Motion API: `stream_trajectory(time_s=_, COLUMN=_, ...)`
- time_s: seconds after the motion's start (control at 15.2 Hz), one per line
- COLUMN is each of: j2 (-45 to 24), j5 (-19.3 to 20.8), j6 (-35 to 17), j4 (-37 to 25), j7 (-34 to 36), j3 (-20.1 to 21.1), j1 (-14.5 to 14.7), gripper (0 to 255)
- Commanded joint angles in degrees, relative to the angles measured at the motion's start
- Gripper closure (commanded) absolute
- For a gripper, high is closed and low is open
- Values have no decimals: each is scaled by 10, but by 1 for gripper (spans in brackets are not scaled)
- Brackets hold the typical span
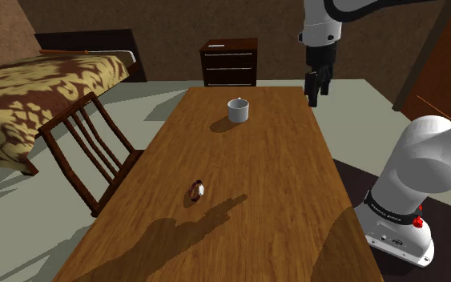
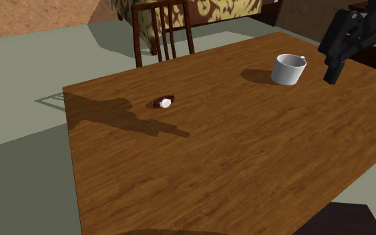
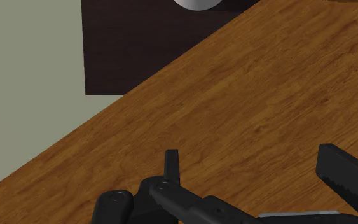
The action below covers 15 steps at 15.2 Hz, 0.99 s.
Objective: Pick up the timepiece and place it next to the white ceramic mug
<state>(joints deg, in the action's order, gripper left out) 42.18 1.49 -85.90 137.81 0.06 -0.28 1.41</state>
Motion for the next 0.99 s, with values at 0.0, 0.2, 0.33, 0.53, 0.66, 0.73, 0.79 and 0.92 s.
stream_trajectory(time_s=0.0, j2=0, j5=0, j6=0, j4=0, j7=0, j3=0, j1=0, gripper=0)
stream_trajectory(time_s=0.2, j2=-17, j5=-28, j6=-40, j4=13, j7=49, j3=34, j1=10, gripper=0)
stream_trajectory(time_s=0.33, j2=-33, j5=-44, j6=-68, j4=18, j7=81, j3=57, j1=17, gripper=0)
stream_trajectory(time_s=0.53, j2=-65, j5=-66, j6=-112, j4=19, j7=128, j3=91, j1=26, gripper=0)
stream_trajectory(time_s=0.66, j2=-90, j5=-77, j6=-141, j4=15, j7=159, j3=113, j1=30, gripper=0)
stream_trajectory(time_s=0.73, j2=-103, j5=-82, j6=-155, j4=12, j7=175, j3=124, j1=32, gripper=0)
stream_trajectory(time_s=0.79, j2=-118, j5=-85, j6=-170, j4=8, j7=190, j3=135, j1=34, gripper=0)
stream_trajectory(time_s=0.92, j2=-149, j5=-90, j6=-198, j4=-3, j7=222, j3=157, j1=36, gripper=0)
